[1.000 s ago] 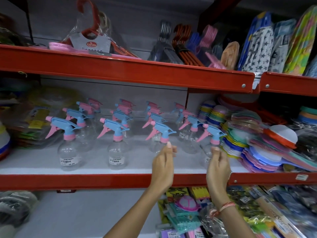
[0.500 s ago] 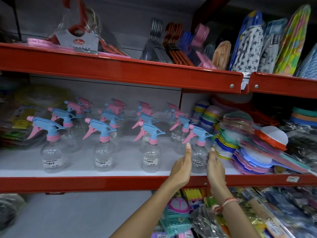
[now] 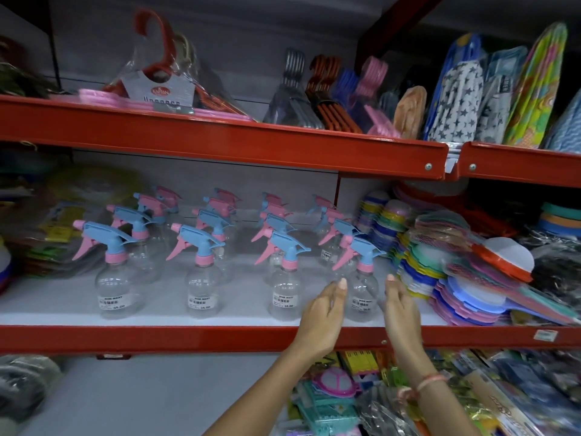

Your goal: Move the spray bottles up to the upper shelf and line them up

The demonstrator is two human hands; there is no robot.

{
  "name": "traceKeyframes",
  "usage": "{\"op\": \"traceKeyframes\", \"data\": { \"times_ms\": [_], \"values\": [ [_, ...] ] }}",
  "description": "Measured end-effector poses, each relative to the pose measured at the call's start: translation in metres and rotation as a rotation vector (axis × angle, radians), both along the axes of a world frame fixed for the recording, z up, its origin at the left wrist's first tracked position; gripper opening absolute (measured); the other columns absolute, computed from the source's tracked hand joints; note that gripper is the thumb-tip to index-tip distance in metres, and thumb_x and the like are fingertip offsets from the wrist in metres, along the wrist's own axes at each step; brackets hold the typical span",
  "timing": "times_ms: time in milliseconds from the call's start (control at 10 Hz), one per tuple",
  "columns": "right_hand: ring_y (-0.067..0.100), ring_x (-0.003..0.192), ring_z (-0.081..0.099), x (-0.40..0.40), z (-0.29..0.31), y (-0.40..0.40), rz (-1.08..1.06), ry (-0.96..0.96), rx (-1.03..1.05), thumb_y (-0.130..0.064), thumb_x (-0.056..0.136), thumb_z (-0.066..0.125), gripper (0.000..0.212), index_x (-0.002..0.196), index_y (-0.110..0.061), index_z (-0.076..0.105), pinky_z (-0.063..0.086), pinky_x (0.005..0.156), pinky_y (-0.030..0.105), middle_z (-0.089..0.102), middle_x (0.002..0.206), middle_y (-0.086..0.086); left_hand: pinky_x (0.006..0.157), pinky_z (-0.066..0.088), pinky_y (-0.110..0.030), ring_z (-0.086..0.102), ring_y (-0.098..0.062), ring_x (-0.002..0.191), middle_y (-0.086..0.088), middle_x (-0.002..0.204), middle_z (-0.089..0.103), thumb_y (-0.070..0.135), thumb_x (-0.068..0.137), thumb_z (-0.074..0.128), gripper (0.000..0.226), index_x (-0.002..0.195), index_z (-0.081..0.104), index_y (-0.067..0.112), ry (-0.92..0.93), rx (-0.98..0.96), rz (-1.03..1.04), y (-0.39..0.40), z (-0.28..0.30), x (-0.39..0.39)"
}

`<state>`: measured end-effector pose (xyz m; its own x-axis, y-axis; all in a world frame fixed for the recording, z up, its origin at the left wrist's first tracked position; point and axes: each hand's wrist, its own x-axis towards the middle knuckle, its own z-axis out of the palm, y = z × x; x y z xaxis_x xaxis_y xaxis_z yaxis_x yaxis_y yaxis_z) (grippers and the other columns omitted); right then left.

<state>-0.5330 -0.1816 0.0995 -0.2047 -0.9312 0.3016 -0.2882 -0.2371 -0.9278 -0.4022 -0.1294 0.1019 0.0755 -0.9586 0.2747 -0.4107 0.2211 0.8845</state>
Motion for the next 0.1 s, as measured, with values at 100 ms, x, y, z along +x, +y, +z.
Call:
{"op": "traceKeyframes", "data": {
  "times_ms": [100],
  "values": [
    [0.023, 0.12, 0.059, -0.0112, 0.0292, 0.0184, 0.061, -0.057, -0.184, -0.036, 0.097, 0.049, 0.028, 0.123, -0.03, 0.058, 0.047, 0.102, 0.043, 0.062, 0.12, -0.011, 0.114, 0.035, -0.029, 0.045, -0.01, 0.136, 0.003, 0.147, 0.051, 0.048, 0.101, 0.036, 0.052, 0.145, 0.043, 0.021, -0.108, -0.254, 0.127, 0.0194, 0.0021, 0.0346]
  ]
}}
